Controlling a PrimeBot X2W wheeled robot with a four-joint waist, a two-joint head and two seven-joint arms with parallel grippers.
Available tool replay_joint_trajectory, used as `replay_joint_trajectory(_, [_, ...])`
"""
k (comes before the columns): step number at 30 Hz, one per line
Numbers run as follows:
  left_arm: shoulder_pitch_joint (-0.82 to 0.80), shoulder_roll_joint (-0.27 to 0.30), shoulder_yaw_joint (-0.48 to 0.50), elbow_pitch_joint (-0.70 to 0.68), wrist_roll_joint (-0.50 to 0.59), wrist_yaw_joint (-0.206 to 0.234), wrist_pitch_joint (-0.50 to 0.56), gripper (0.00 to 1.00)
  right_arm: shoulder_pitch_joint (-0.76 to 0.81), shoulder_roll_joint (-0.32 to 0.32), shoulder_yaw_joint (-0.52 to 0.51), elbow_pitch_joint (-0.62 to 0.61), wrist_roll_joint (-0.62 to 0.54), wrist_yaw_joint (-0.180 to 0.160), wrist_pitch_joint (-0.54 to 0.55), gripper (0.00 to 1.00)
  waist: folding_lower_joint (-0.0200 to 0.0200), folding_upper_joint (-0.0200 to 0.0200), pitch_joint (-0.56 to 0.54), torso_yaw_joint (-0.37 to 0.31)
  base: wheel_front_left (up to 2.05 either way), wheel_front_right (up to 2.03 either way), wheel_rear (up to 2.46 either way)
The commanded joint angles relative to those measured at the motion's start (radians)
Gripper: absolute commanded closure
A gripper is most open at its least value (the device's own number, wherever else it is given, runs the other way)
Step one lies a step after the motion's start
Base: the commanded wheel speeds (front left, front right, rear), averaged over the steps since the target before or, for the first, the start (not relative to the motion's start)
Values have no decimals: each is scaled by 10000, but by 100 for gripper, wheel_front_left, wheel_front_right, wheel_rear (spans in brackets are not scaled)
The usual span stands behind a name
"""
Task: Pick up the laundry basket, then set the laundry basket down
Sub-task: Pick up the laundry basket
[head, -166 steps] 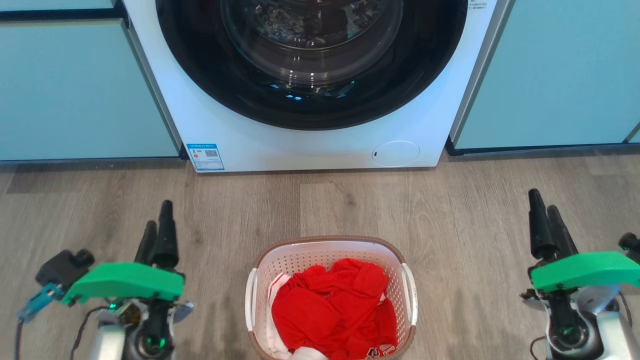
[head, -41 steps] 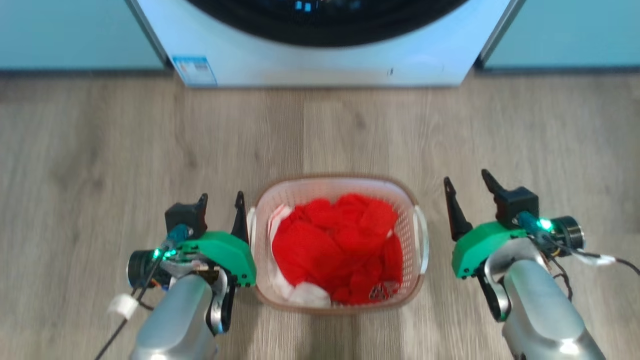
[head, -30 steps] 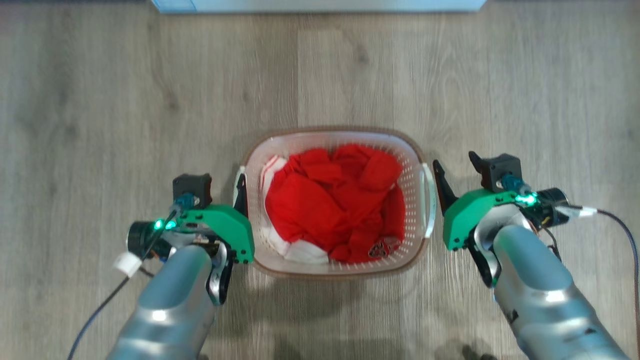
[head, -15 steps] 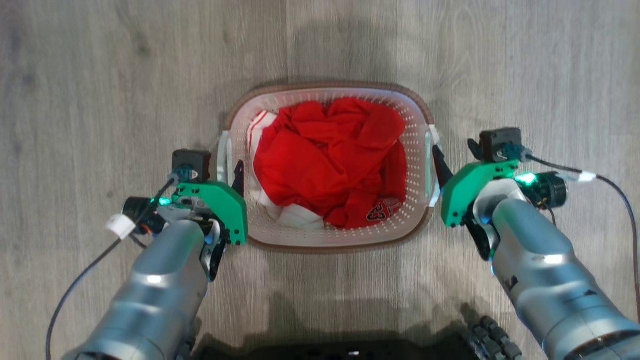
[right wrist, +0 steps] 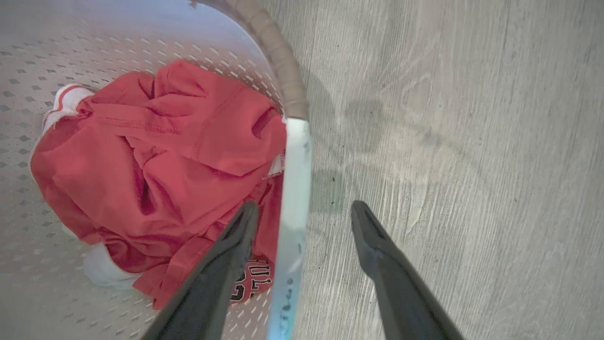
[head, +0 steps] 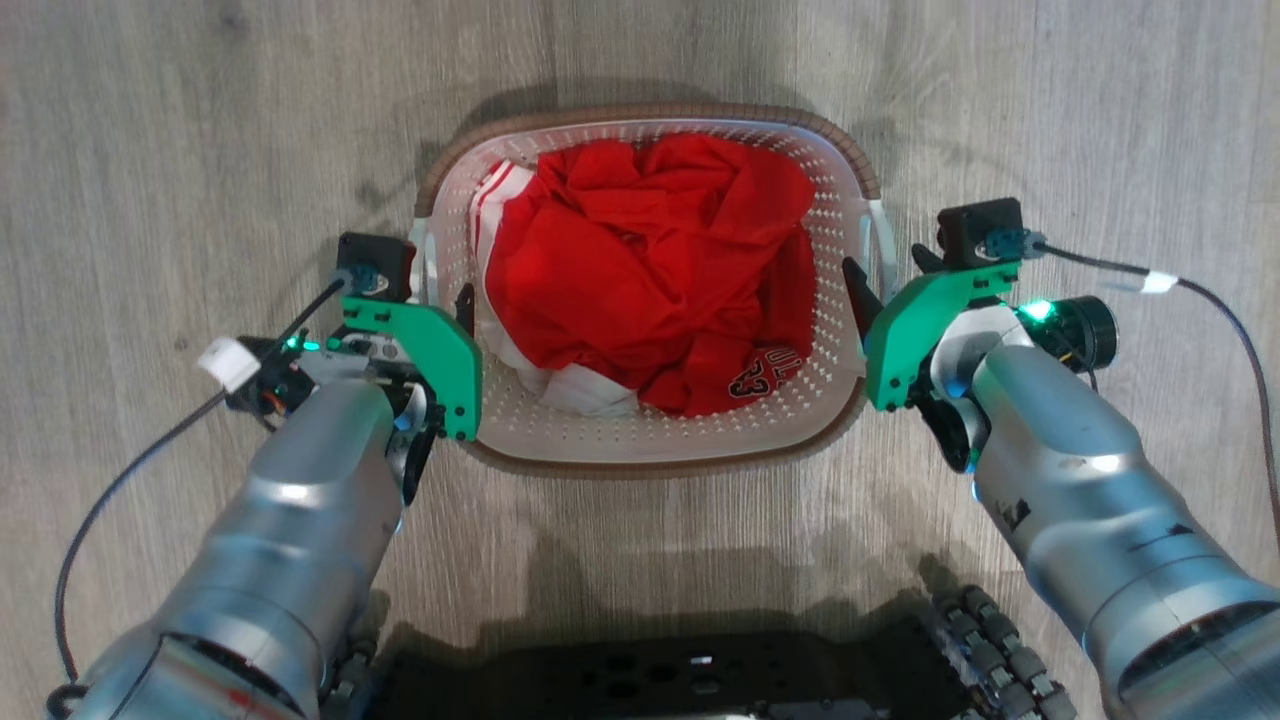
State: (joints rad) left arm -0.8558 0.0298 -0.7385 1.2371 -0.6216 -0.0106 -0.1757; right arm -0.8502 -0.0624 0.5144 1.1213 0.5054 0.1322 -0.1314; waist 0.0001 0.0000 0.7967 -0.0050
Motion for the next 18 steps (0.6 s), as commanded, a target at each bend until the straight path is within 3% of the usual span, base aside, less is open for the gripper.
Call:
replay_joint_trajectory(1, [21, 204, 15, 21, -68, -42, 99, 0, 294, 121, 232, -12, 182, -15, 114, 0, -1, 0, 116, -4, 0, 0, 0])
replay_joint_trajectory(18, [-699, 204, -845, 216, -853, -204, 1316, 0, -410, 121, 1326, 535, 890, -15, 503, 0, -1, 0, 844, -29, 0, 0, 0])
